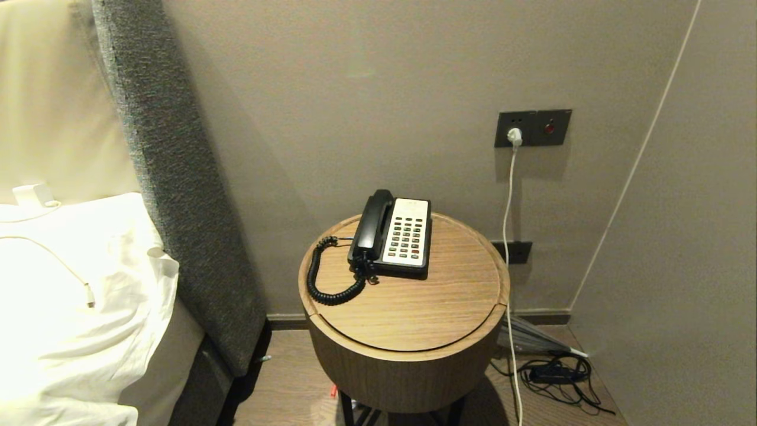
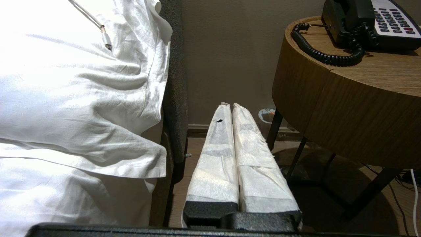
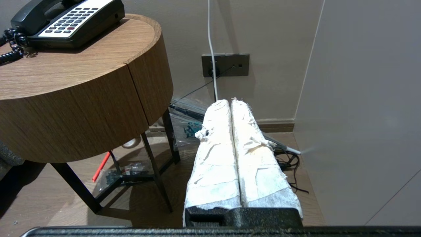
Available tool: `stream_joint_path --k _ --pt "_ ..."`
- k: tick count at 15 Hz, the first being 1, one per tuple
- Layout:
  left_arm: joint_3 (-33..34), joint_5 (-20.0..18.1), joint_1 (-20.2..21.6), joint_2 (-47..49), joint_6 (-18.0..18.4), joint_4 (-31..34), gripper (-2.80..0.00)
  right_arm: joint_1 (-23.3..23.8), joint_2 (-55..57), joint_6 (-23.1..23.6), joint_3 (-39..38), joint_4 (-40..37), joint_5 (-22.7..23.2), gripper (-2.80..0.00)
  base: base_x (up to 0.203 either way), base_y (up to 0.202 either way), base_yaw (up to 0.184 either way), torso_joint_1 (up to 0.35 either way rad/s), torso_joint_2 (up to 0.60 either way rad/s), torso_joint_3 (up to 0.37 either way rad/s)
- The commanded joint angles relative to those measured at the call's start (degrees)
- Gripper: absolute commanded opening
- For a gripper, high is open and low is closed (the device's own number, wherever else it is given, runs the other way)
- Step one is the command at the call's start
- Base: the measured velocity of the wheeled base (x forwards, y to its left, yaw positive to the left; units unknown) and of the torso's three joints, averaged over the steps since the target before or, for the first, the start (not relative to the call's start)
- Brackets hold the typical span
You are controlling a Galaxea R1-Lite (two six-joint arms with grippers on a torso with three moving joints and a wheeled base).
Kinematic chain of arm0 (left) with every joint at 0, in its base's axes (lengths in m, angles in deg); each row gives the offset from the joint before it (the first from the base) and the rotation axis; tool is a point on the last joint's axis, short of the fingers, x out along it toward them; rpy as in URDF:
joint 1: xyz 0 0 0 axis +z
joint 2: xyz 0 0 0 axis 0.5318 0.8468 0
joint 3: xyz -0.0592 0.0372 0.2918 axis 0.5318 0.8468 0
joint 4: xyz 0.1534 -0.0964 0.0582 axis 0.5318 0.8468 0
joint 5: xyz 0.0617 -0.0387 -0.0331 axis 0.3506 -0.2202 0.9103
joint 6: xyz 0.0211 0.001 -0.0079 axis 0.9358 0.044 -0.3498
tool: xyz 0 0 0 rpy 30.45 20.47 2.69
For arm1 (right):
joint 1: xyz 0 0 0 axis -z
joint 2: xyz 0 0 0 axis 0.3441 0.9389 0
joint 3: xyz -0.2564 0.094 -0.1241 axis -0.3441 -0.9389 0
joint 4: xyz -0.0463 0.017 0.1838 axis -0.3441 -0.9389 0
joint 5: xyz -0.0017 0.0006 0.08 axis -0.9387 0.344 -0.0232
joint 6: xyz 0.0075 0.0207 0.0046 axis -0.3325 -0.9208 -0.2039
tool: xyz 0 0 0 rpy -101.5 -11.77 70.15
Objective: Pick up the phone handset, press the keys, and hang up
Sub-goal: Pick up the desk phone handset
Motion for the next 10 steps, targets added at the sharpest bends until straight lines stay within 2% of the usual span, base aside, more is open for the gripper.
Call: stream_joint_path --k 1,10 --pt "0.0 0.06 0.02 -0.02 -0.04 -0.07 -2.8 -0.02 0.09 -0.02 -0.01 0.05 0.0 -2.8 0.0 0.0 0.0 0.0 0.0 0.0" --pt "0.0 0.0 0.02 -0.02 -0.04 0.01 -2.8 -0.02 0.08 -0.02 -0.01 0.05 0.0 -2.8 0.0 0.0 0.0 0.0 0.0 0.0"
